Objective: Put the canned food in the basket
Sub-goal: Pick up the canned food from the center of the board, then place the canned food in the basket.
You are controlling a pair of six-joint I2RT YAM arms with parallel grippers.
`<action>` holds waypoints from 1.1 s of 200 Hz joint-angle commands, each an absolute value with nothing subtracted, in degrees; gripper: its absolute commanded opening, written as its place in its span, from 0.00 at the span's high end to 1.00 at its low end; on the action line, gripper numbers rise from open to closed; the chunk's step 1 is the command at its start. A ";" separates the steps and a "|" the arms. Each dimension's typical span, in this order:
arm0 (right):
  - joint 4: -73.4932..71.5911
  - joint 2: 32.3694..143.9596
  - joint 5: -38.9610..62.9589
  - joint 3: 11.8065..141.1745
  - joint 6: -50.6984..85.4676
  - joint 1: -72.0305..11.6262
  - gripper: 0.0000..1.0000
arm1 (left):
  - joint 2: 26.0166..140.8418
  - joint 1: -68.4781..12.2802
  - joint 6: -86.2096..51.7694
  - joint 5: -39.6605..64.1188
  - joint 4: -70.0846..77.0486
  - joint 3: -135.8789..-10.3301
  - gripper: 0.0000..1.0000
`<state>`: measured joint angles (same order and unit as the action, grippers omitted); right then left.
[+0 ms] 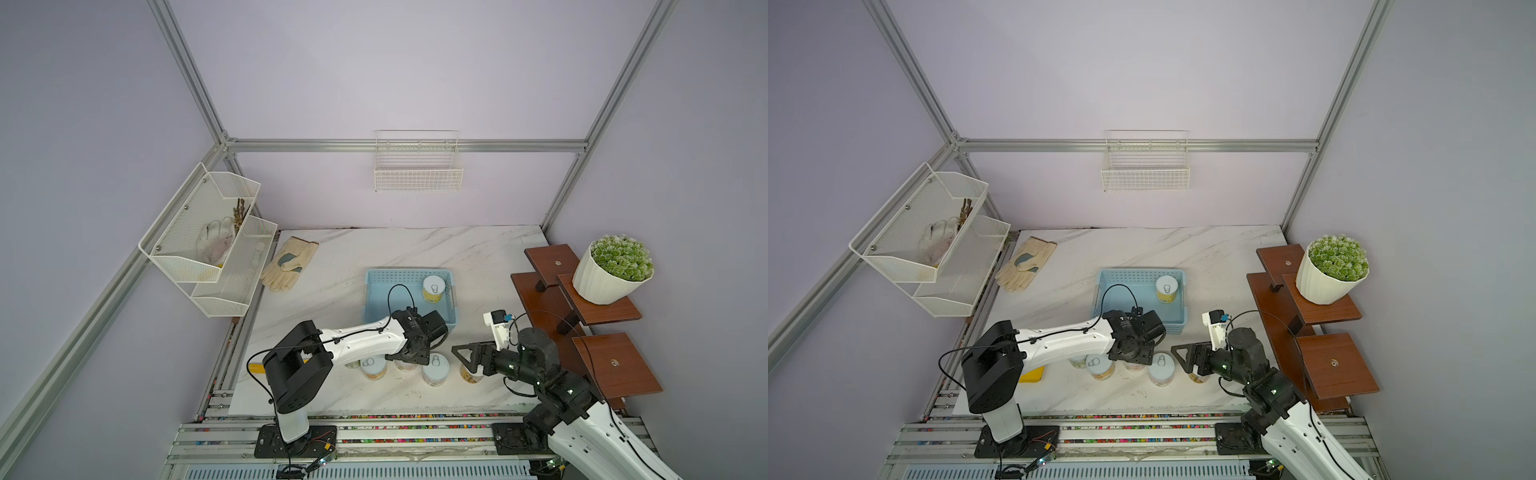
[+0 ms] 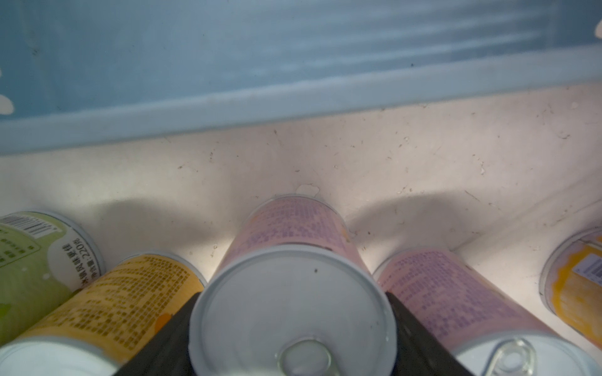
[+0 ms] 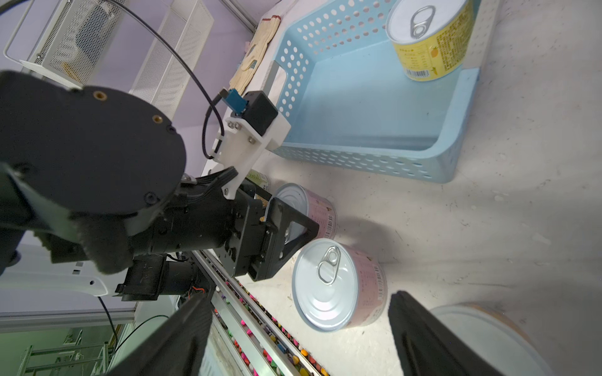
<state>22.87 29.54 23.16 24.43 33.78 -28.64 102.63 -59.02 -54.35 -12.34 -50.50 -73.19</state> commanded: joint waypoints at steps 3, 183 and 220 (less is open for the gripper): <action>18.82 30.12 25.80 23.42 33.29 -28.66 0.08 | 99.57 -59.28 -54.48 -14.21 -51.92 -72.71 0.28; -0.83 31.97 30.08 21.42 31.89 -28.82 0.02 | 94.34 -55.34 -37.56 -18.82 -64.39 -91.89 0.32; -3.10 33.96 24.48 22.54 28.70 -28.83 0.02 | 97.48 -51.32 -32.88 -17.90 -64.26 -97.95 0.32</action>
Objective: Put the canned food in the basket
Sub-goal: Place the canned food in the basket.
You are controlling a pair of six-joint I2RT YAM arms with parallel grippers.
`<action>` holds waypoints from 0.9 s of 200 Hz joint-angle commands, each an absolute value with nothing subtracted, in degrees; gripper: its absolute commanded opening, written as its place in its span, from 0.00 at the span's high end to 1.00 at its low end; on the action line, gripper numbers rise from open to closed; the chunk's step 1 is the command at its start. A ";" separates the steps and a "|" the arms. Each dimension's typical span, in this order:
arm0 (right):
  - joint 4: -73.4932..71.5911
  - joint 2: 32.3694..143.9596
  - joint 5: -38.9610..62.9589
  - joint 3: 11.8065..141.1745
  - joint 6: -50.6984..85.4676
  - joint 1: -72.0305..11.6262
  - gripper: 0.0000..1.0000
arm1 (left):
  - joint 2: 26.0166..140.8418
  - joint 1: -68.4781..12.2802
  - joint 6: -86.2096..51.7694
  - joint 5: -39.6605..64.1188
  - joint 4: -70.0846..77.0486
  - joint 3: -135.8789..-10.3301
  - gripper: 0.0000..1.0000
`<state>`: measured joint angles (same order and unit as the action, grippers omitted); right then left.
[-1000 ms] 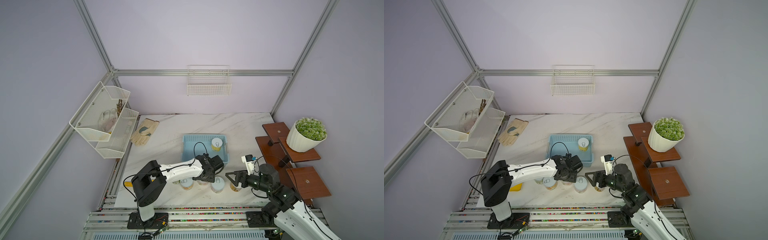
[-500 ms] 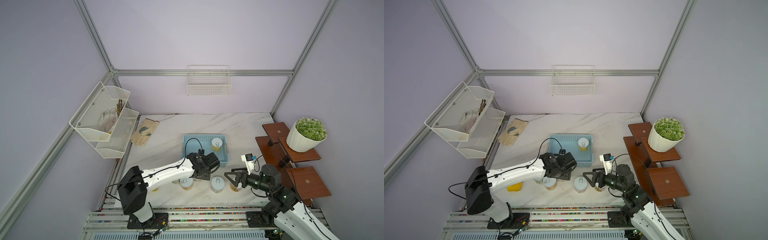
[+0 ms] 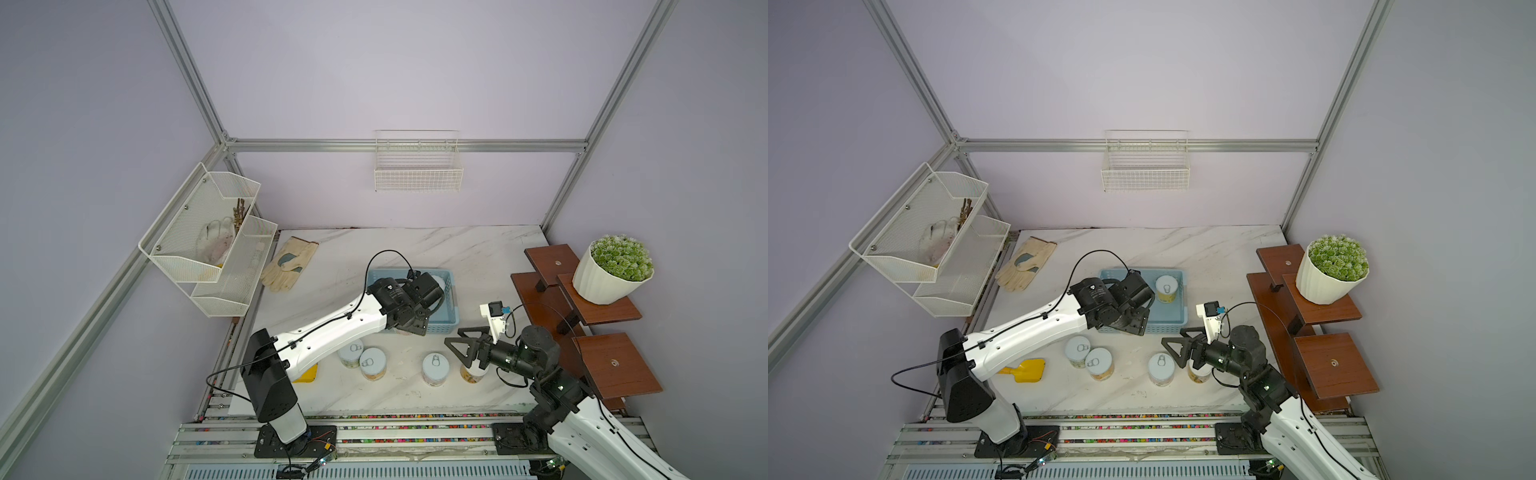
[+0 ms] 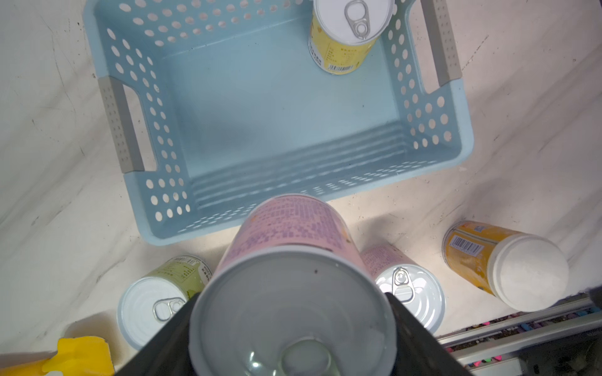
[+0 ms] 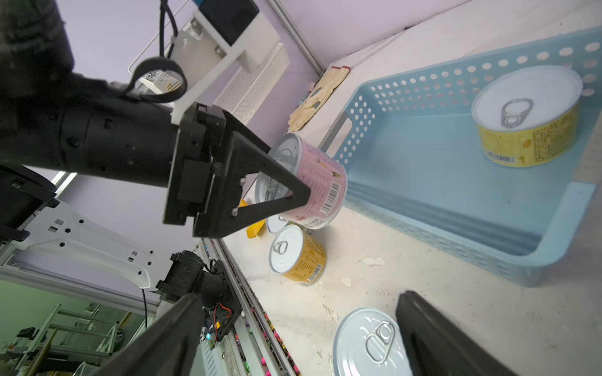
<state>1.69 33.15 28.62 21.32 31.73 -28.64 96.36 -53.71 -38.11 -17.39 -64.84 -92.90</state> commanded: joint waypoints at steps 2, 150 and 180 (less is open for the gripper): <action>-3.19 34.00 23.85 22.51 28.66 -28.81 0.03 | 97.65 -51.15 -32.70 -17.97 -64.25 -98.16 0.32; -6.43 38.20 6.76 23.12 21.44 -28.73 0.04 | 118.39 -42.04 -23.07 -13.91 -61.82 -116.46 0.32; -5.52 37.12 3.62 23.11 17.22 -28.72 0.03 | 122.96 -40.38 -21.56 -13.50 -61.57 -120.06 0.32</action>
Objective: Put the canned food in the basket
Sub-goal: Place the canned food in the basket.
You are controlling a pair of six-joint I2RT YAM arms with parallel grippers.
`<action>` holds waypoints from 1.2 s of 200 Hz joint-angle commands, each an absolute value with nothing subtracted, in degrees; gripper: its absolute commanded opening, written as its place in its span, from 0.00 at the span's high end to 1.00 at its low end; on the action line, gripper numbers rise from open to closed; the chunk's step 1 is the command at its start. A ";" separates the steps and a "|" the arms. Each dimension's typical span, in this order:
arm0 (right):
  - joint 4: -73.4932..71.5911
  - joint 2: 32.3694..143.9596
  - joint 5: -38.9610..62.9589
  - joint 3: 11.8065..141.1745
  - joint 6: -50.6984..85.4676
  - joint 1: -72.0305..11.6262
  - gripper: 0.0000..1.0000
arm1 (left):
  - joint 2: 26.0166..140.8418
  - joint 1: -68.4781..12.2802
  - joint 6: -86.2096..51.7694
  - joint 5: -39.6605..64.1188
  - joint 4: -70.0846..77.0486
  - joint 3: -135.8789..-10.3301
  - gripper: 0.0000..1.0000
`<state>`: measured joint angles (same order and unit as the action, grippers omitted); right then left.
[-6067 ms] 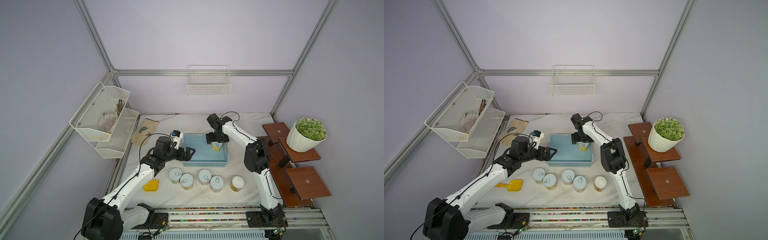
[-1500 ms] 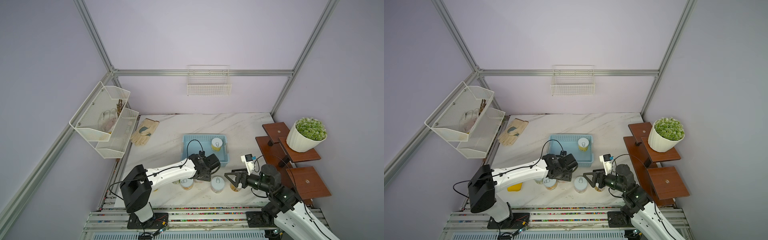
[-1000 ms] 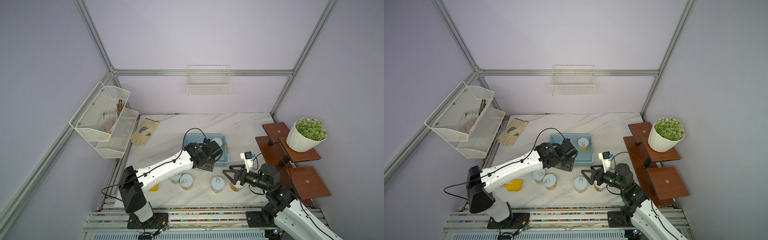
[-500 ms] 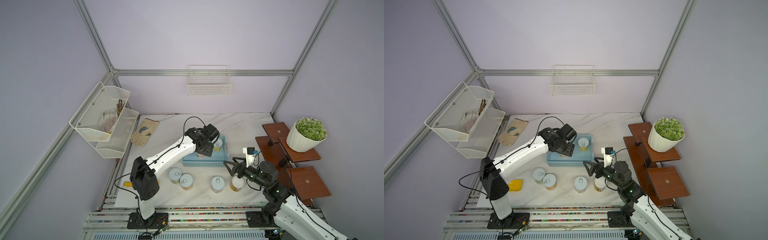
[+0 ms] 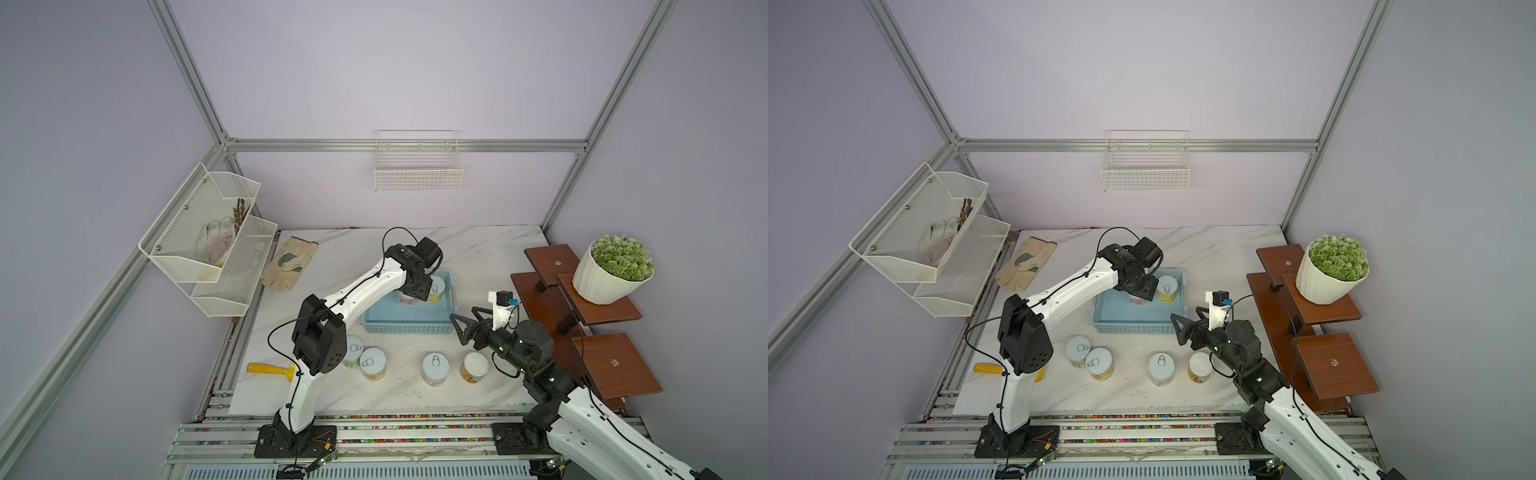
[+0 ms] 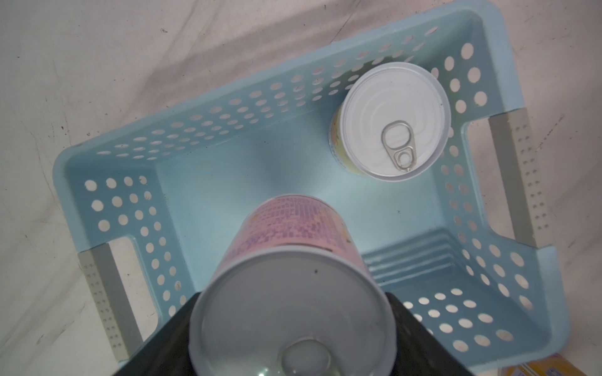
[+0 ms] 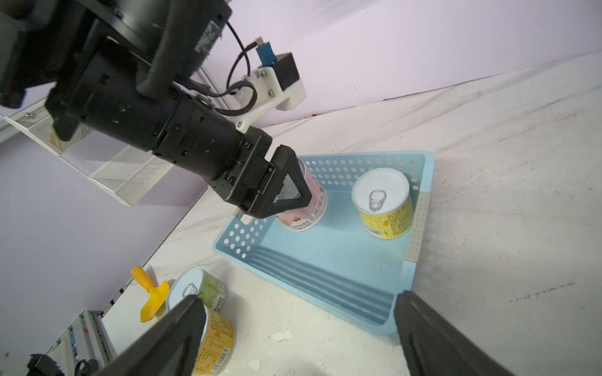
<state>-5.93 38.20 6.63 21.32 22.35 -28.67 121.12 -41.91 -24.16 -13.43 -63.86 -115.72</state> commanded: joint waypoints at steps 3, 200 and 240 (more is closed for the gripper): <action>-5.55 37.21 3.61 23.19 16.89 -28.69 0.03 | 123.30 -40.27 -21.54 -13.38 -61.53 -120.32 0.32; -5.16 36.79 6.94 21.80 17.21 -28.68 0.05 | 137.42 -36.61 -23.14 -10.86 -58.27 -129.87 0.25; -4.46 36.43 6.79 21.62 17.22 -28.70 0.05 | 138.16 -36.15 -23.52 -10.72 -58.24 -129.48 0.07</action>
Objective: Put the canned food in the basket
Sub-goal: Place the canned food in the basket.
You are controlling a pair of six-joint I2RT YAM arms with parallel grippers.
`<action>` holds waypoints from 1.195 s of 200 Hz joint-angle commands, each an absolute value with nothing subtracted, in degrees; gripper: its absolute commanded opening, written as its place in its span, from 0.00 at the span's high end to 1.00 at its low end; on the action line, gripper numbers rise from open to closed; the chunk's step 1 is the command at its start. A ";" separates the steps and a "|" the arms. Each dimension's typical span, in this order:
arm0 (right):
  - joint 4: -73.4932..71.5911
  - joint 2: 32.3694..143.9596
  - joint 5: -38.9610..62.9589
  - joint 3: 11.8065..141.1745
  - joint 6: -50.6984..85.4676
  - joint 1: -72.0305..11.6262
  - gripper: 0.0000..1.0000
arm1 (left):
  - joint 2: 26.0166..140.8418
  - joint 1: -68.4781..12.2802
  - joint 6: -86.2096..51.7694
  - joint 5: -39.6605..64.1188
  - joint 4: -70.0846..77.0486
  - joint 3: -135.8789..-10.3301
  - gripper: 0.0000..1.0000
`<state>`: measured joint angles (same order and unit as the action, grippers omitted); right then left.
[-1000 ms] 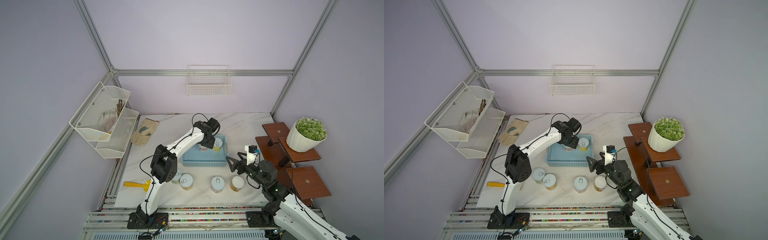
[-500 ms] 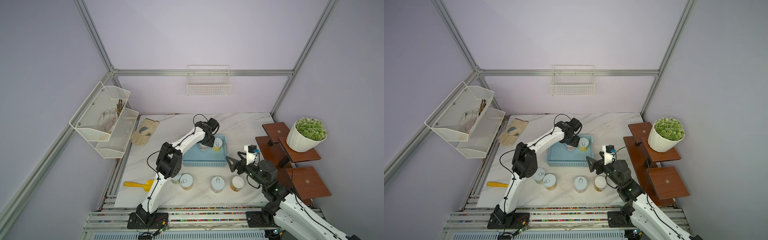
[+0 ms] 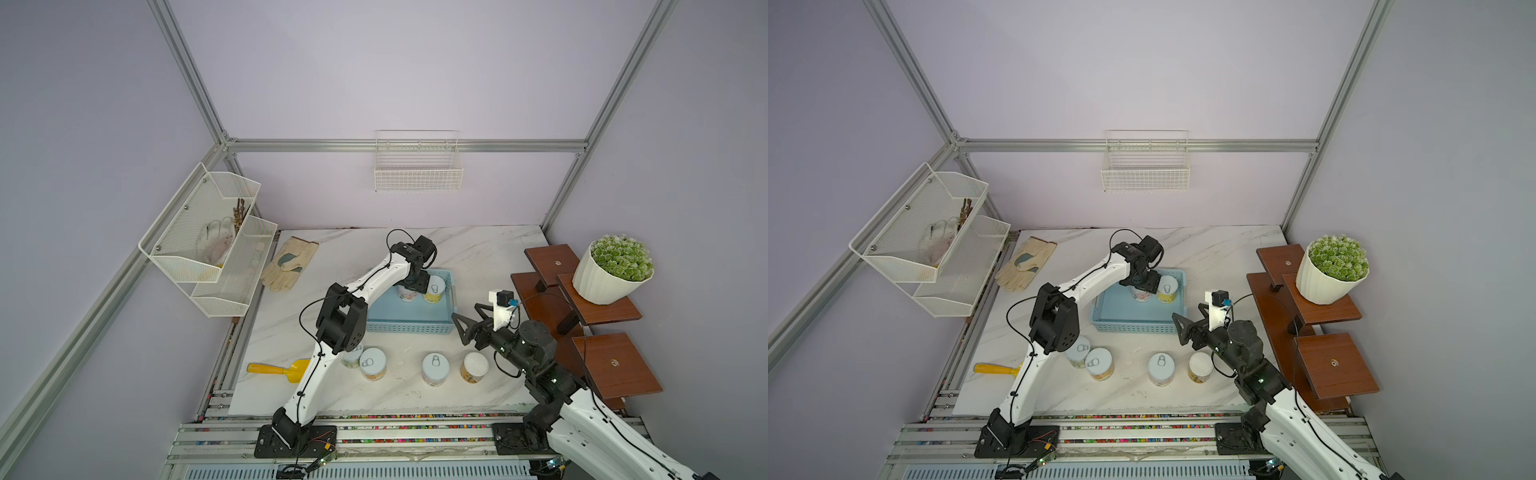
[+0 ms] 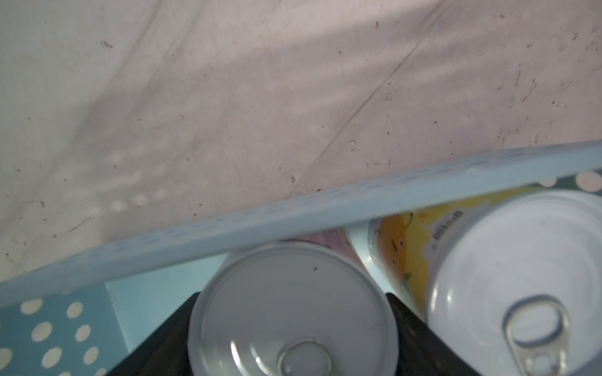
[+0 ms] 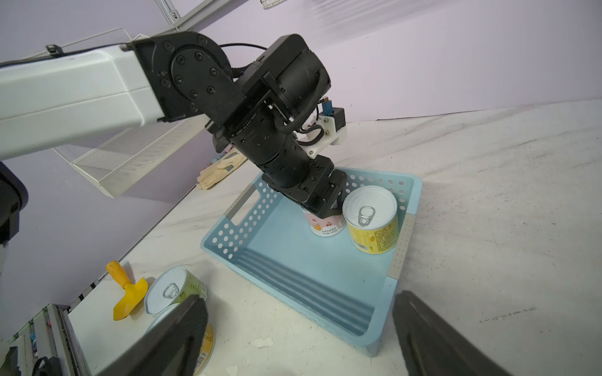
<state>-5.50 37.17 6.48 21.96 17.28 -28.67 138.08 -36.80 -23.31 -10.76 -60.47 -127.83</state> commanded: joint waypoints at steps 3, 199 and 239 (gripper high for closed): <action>-4.42 36.41 6.83 21.63 17.25 -28.69 0.05 | 138.12 -36.13 -23.47 -10.78 -58.27 -129.40 0.06; 2.84 45.61 20.15 29.87 14.02 -31.56 0.05 | 106.50 -37.53 -22.19 -6.12 -53.62 -105.31 0.00; 4.76 48.94 17.99 32.58 13.10 -37.53 0.05 | 95.57 -37.88 -21.13 -0.81 -47.79 -91.97 0.00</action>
<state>2.37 47.62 18.04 30.37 14.39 -34.65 101.78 -37.60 -22.87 -5.39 -52.69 -97.67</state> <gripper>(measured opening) 0.952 0.998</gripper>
